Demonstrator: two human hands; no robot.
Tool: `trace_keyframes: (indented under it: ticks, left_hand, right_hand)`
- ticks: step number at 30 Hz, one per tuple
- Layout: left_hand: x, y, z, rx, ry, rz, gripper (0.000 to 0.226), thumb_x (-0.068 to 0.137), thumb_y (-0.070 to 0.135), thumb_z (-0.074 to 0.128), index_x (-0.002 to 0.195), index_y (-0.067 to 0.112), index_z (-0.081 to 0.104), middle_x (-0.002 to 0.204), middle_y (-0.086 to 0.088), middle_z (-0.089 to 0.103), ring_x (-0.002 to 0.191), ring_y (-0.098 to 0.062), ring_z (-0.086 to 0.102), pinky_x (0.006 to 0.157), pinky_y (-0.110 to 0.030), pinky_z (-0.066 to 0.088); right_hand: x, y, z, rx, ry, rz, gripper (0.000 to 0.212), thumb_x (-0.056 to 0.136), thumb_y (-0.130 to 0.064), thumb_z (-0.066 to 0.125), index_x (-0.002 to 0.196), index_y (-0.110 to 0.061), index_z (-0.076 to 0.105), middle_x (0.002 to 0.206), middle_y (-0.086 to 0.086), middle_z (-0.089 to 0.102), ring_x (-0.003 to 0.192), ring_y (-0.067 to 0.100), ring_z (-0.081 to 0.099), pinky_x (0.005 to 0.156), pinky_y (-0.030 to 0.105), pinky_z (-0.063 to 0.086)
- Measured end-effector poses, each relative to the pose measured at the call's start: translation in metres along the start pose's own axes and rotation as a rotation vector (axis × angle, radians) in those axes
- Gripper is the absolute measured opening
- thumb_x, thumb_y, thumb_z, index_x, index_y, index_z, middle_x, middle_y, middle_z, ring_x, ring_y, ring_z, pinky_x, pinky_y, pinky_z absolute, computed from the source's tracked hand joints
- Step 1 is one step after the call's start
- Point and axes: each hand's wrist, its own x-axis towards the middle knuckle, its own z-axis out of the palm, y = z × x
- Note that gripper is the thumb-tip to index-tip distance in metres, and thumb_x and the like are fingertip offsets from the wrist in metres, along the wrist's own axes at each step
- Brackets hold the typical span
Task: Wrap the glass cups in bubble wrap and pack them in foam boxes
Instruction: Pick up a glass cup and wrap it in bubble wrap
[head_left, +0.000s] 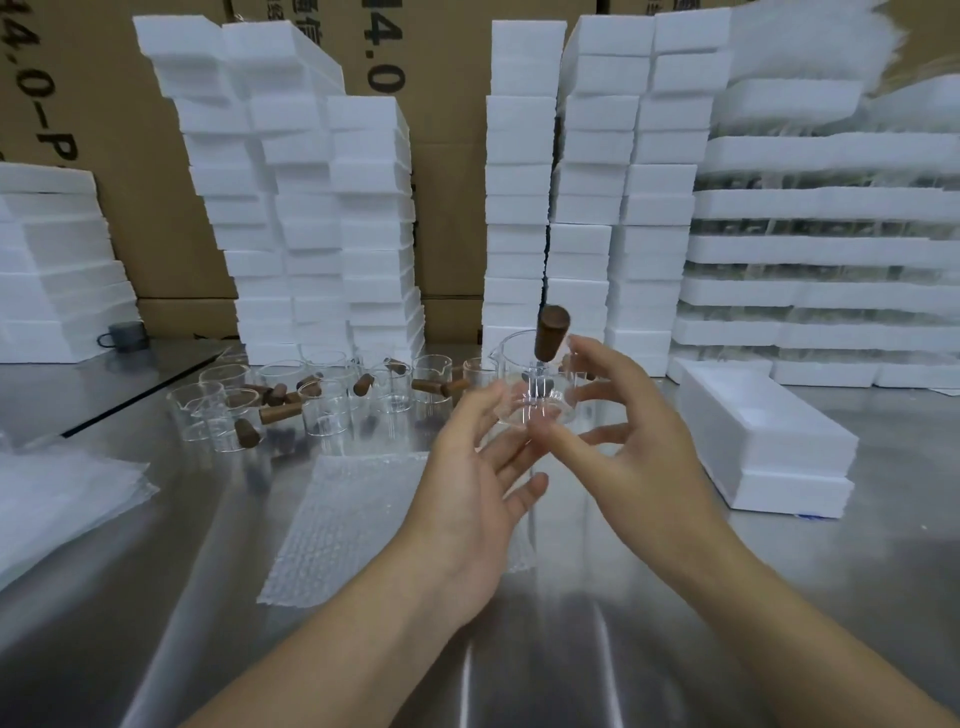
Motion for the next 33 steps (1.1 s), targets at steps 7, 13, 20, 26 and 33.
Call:
trace_keyframes:
  ticks: [7,13,20,26,33]
  left_hand:
    - [0.000,-0.004,0.007,-0.063,0.020,-0.081,0.047,0.096,0.053,0.067,0.129,0.020,0.074,0.111,-0.002,0.082,0.099,-0.017,0.081,0.082,-0.037,0.055]
    - [0.000,-0.005,0.008,-0.071,0.011,-0.114,0.049,0.094,0.056,0.066,0.122,0.016,0.077,0.116,-0.004,0.082,0.095,-0.011,0.079,0.087,-0.035,0.051]
    - [0.001,-0.011,0.005,-0.117,0.012,-0.137,0.047,0.098,0.054,0.061,0.119,0.015,0.078,0.111,-0.004,0.082,0.088,-0.016,0.080,0.083,-0.035,0.054]
    - [0.001,-0.009,0.005,-0.060,0.016,-0.108,0.045,0.087,0.062,0.073,0.099,0.020,0.086,0.109,0.002,0.082,0.097,-0.013,0.079,0.087,-0.035,0.054]
    - [-0.003,-0.008,0.006,-0.075,0.035,-0.151,0.052,0.097,0.063,0.062,0.110,0.015,0.077,0.114,-0.006,0.082,0.098,-0.017,0.080,0.089,-0.036,0.057]
  right_hand:
    - [0.006,0.000,-0.007,-0.163,0.104,-0.122,0.059,0.088,-0.035,0.081,0.140,-0.041,0.053,0.131,-0.025,0.057,0.126,0.003,0.056,0.094,0.014,0.047]
    - [0.004,0.002,-0.007,-0.132,0.101,-0.096,0.066,0.087,-0.038,0.081,0.144,-0.040,0.049,0.132,-0.024,0.056,0.127,0.004,0.055,0.097,0.023,0.048]
    - [0.001,0.003,-0.001,-0.145,0.072,-0.080,0.060,0.088,-0.037,0.082,0.141,-0.037,0.054,0.131,-0.023,0.059,0.128,0.000,0.054,0.105,0.024,0.048]
    - [0.000,0.004,0.000,-0.170,0.041,-0.088,0.066,0.091,-0.035,0.079,0.150,-0.033,0.050,0.131,-0.017,0.055,0.128,-0.002,0.051,0.103,0.018,0.044]
    - [-0.003,0.009,0.002,-0.196,0.047,-0.080,0.064,0.089,-0.037,0.081,0.147,-0.033,0.053,0.129,-0.018,0.058,0.124,-0.005,0.053,0.103,0.013,0.042]
